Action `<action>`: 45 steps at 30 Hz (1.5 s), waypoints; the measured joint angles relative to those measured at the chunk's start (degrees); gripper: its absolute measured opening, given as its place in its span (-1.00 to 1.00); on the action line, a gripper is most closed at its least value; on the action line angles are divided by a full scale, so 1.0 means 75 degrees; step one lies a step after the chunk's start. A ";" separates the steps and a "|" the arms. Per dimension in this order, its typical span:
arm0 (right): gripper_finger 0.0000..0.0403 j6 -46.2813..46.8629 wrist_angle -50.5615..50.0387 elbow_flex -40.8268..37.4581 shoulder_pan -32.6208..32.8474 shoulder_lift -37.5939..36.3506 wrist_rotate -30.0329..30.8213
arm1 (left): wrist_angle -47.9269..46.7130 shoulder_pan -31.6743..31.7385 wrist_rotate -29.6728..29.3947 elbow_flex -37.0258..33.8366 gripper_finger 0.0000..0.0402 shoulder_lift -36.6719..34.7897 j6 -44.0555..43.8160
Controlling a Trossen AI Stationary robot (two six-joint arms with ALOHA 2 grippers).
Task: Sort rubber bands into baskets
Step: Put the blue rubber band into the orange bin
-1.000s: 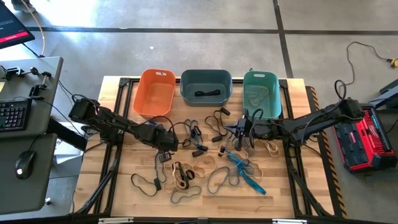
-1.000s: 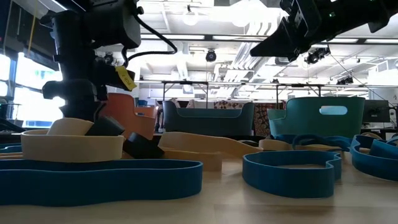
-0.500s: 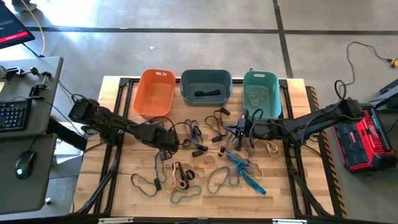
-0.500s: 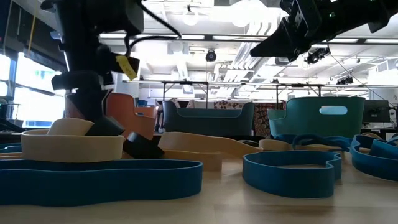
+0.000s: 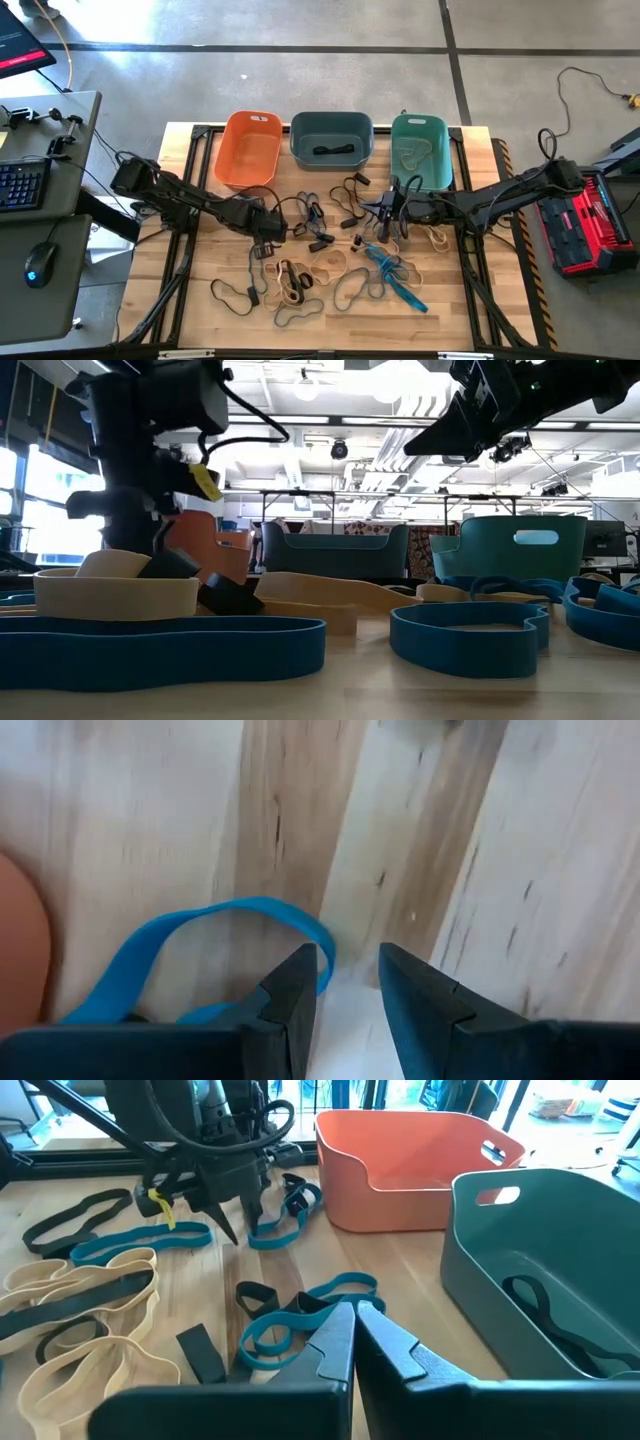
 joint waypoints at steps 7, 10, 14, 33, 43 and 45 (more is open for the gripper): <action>-1.00 0.0000 0.0003 0.0000 0.0000 0.0000 0.0001 | 0.0333 0.0463 0.0068 -0.0224 -0.51 0.0000 0.0182; -1.00 0.0000 0.0002 0.0000 0.0000 0.0000 0.0001 | 0.0505 0.0662 0.0531 -0.0326 -0.57 0.0003 0.0375; -1.00 0.0000 0.0003 0.0000 -0.0002 0.0000 0.0001 | 0.0610 0.0734 0.1112 -0.0335 -0.75 0.0003 0.0701; -1.00 -0.0001 0.0002 0.0000 -0.0001 0.0000 0.0004 | -0.0509 0.0082 0.1428 0.1288 -1.00 0.0002 0.1238; -1.00 -0.0002 -0.0001 0.0000 -0.0003 0.0000 0.0004 | -0.1528 0.0287 0.0120 0.2705 -1.00 -0.0222 0.1988; -1.00 0.0000 -0.0011 0.0000 0.0000 0.0000 0.0006 | -0.1420 0.0401 0.0103 0.2734 -1.00 -0.0504 0.2108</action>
